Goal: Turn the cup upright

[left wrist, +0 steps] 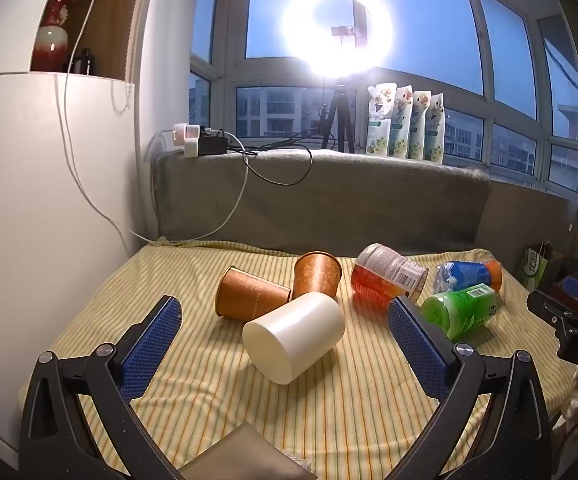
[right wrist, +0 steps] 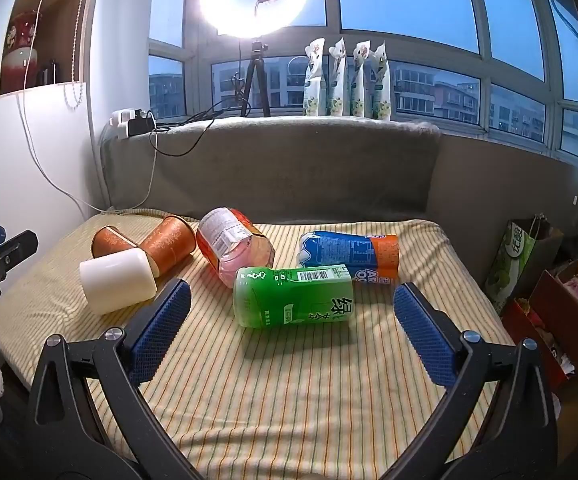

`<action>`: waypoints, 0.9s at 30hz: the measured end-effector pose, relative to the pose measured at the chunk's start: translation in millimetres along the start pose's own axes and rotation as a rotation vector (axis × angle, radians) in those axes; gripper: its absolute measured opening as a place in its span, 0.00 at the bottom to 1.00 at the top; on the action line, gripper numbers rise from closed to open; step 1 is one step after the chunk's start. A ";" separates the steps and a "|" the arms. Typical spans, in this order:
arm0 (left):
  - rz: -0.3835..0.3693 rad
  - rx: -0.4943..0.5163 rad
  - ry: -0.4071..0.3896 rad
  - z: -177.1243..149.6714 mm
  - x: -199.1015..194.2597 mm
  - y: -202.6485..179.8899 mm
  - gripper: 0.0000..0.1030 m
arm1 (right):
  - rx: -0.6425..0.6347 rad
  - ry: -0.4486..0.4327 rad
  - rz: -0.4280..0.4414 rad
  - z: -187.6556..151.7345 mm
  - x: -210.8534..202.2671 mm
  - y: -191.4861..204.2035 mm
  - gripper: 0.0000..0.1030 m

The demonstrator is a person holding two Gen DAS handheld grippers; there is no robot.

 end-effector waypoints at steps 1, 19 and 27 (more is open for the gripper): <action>-0.001 0.000 0.001 0.0 0.0 0.1 1.00 | 0.001 0.002 0.000 0.1 0.1 -0.2 1.00; -0.002 -0.007 0.031 -1.6 9.4 -1.0 1.00 | -0.024 0.030 -0.001 4.4 13.5 1.3 1.00; 0.012 -0.011 0.055 -4.0 12.3 7.0 1.00 | -0.085 0.075 0.017 26.2 30.2 7.3 1.00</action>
Point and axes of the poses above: each gripper's, at about its wrist camera, not at the fingertips, and x roughly the way its jaws point, y to its left, z to its top, the point moved 4 cm from there along x, roughly the way its jaws point, and after that the axes turned 15 degrees about y, right-handed, at the moved point
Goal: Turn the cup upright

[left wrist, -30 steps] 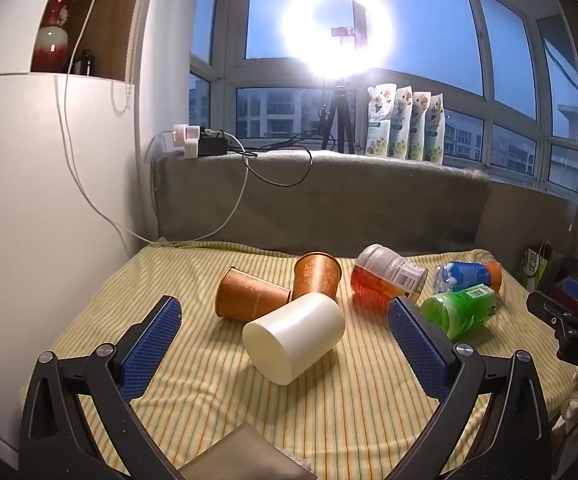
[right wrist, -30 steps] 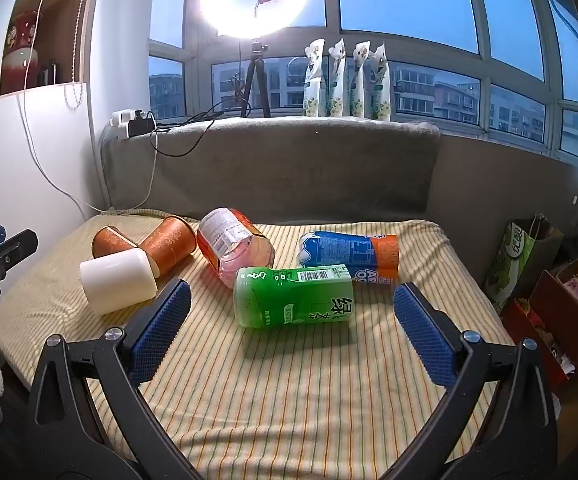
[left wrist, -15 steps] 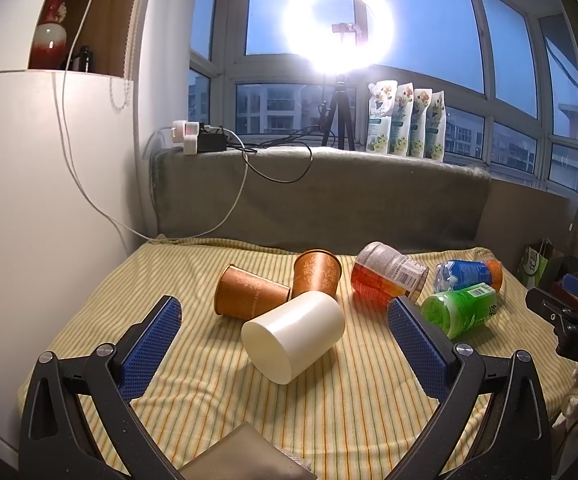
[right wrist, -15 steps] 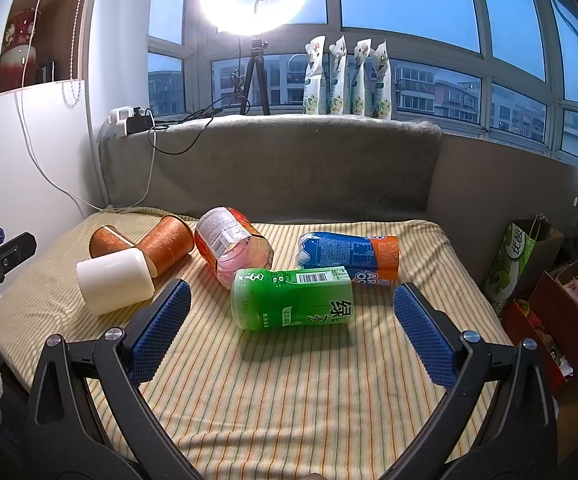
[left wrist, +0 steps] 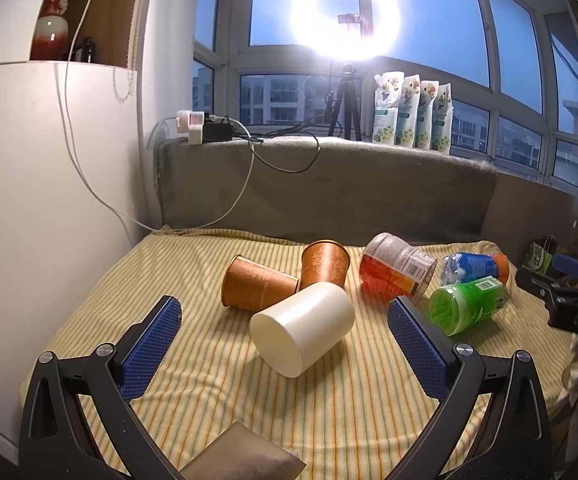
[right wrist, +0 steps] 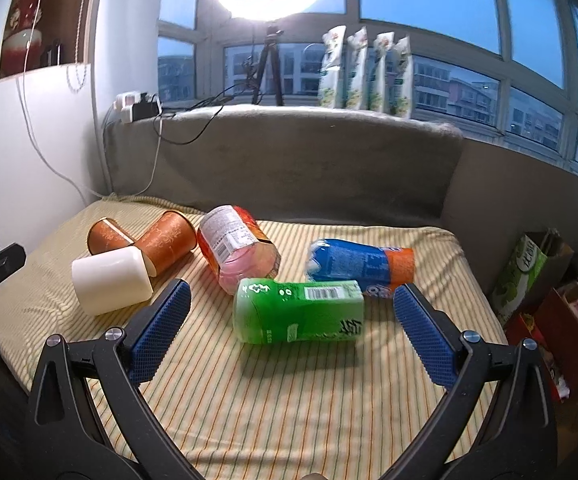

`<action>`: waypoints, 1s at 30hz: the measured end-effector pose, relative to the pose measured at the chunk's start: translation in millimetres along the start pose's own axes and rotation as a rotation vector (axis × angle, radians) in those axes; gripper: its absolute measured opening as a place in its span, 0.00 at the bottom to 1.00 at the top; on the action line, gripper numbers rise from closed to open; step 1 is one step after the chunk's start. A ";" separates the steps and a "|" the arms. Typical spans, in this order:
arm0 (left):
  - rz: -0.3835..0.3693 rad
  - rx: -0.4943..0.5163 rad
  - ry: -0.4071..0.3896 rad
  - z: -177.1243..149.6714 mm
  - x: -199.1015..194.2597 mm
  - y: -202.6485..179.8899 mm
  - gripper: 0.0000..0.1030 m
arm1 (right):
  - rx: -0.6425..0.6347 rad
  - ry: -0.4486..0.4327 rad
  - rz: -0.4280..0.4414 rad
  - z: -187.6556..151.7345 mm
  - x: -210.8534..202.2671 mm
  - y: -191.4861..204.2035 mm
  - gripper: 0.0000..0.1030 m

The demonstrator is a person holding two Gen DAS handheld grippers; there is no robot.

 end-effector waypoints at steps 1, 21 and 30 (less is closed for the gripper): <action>0.001 -0.003 0.004 -0.9 0.5 1.5 1.00 | -0.013 0.009 0.006 3.8 3.2 0.9 1.00; 0.031 -0.046 0.092 -15.2 14.0 30.0 1.00 | -0.277 0.425 0.219 117.5 140.3 52.3 1.00; 0.046 -0.084 0.110 -17.8 13.0 48.8 1.00 | -0.495 0.586 0.114 112.4 195.9 84.6 1.00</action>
Point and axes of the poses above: each gripper's, at about its wrist camera, not at the fingertips, and x roughly the way its jaws point, y to its left, z to its top, the point moved 4 cm from there along x, roughly the way its jaws point, and after that the axes turned 15 degrees about y, right-handed, at the moved point
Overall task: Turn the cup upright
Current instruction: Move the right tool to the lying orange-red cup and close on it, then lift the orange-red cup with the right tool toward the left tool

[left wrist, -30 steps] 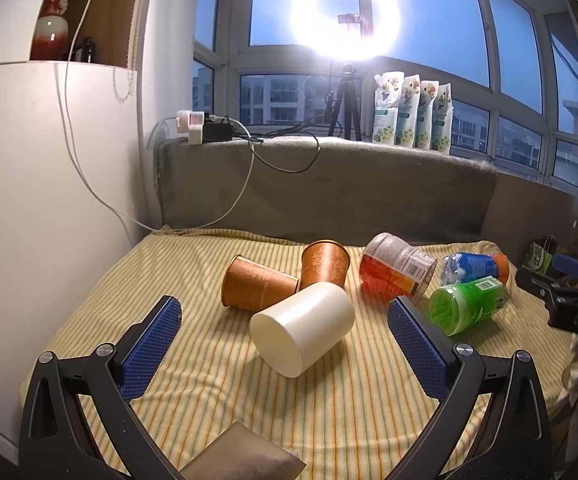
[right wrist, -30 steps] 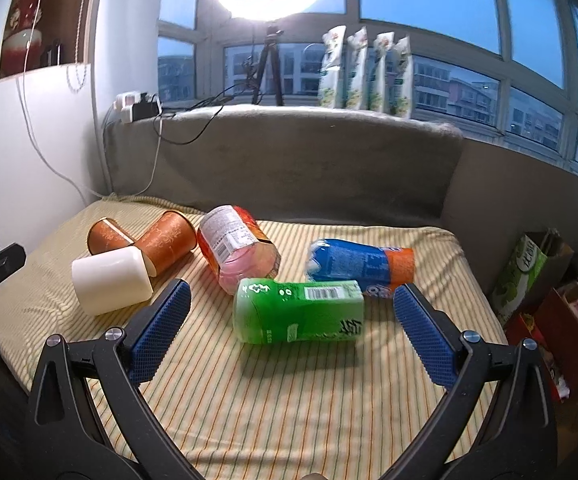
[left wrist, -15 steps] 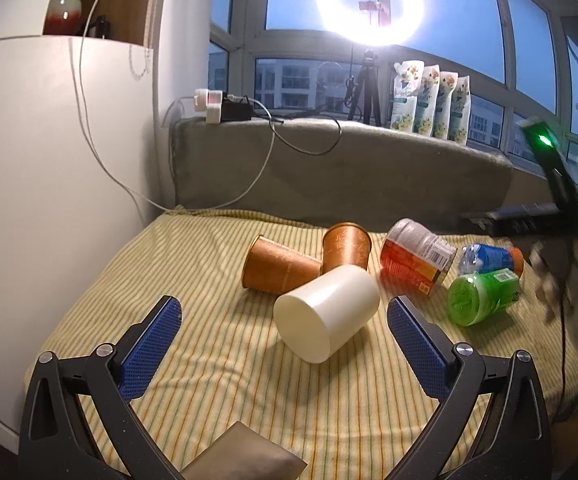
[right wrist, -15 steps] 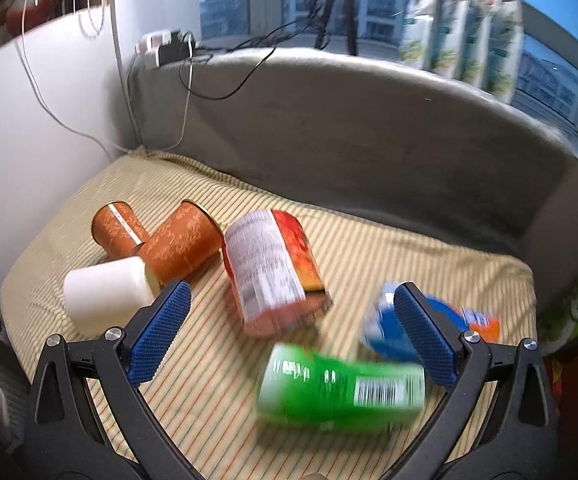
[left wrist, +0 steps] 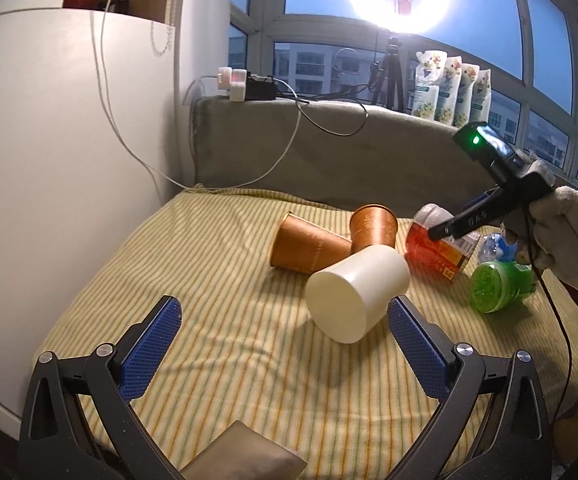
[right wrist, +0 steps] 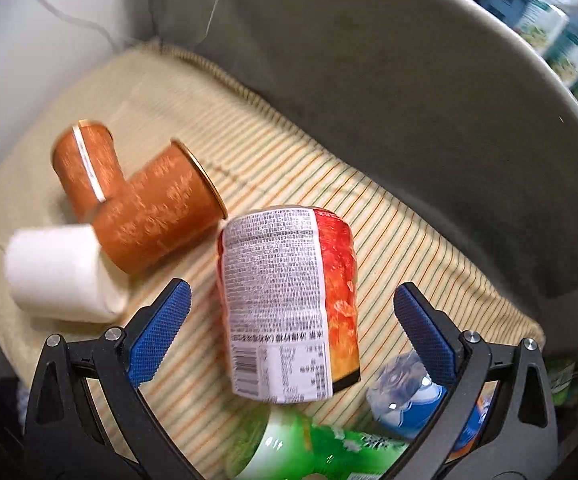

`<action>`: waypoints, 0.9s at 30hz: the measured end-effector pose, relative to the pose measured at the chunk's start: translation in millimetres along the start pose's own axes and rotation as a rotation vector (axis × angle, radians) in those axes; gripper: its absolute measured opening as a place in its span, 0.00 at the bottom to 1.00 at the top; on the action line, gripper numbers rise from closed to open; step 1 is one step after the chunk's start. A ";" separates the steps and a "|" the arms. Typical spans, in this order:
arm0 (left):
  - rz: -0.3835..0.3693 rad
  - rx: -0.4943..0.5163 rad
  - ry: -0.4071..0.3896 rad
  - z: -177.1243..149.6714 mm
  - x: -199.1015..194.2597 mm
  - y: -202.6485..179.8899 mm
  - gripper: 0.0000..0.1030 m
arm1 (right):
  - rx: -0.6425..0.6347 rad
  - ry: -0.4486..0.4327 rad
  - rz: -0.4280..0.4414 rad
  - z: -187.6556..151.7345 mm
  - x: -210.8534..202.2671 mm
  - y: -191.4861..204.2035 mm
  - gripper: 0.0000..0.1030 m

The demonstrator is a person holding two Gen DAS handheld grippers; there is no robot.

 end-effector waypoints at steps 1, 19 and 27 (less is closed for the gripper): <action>0.002 -0.004 -0.001 0.6 -0.5 1.7 1.00 | -0.012 0.012 -0.010 3.9 3.8 1.8 1.00; 0.024 -0.023 -0.013 2.7 -5.7 8.8 1.00 | -0.156 0.044 -0.061 14.5 16.2 18.3 0.82; 0.039 -0.014 -0.025 3.0 -11.0 6.0 1.00 | -0.270 -0.083 -0.043 6.5 -34.9 39.8 0.82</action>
Point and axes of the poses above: each gripper's, at about its wrist camera, not at the fingertips, and x roughly the way its jaws point, y to its left, z to its top, the point moved 4 cm from there along x, roughly the way its jaws point, and after that the axes turned 15 degrees about y, right-handed, at the moved point
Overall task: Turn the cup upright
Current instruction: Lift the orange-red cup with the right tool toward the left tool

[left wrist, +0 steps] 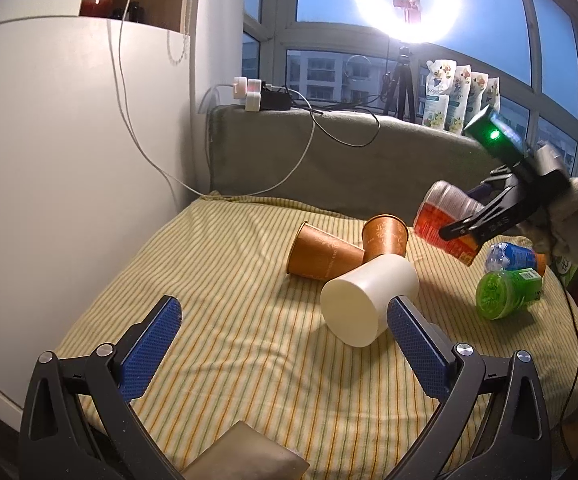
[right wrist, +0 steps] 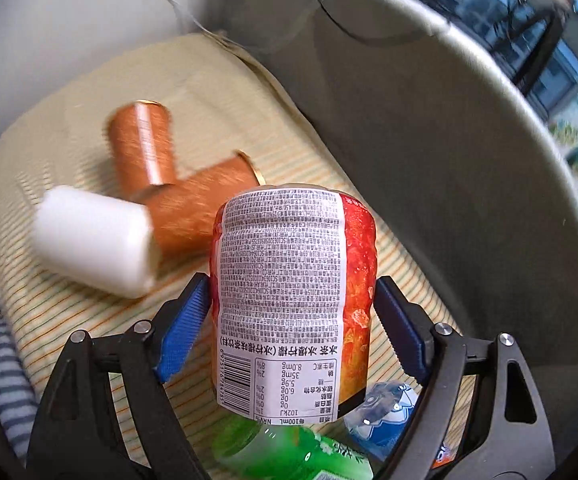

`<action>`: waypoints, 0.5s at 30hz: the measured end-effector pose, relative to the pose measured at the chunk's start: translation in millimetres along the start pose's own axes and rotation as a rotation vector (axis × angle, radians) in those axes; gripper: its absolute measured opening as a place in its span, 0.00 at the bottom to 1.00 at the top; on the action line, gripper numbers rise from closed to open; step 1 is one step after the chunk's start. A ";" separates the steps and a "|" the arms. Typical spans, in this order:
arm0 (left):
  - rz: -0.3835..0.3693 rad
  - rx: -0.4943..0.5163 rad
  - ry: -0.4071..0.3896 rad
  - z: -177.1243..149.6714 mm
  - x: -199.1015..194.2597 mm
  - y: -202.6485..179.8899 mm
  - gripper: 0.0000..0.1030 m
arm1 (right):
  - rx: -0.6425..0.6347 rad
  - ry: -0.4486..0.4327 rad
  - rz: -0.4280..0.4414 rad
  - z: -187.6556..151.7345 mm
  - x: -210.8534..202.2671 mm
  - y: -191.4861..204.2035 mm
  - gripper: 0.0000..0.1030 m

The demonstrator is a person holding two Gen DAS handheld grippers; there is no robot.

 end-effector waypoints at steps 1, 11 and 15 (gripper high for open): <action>0.002 0.003 -0.002 0.0 -0.8 -0.6 1.00 | -0.027 -0.019 0.005 -1.1 -7.8 6.0 0.82; -0.026 0.069 0.019 -3.2 -5.1 -17.3 1.00 | -0.337 -0.036 0.105 -45.5 -24.2 82.4 0.83; -0.076 0.075 0.085 -6.4 2.9 -20.4 1.00 | -0.439 0.003 0.092 -68.8 -11.9 110.2 0.83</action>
Point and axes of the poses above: each gripper's, at about its wrist camera, not at the fingertips, and x roughly the way its jaws point, y to its left, z to its top, the point moved 4 cm from there along x, roughly the way its jaws point, and after that the axes turned 15 degrees about y, right-handed, at the moved point
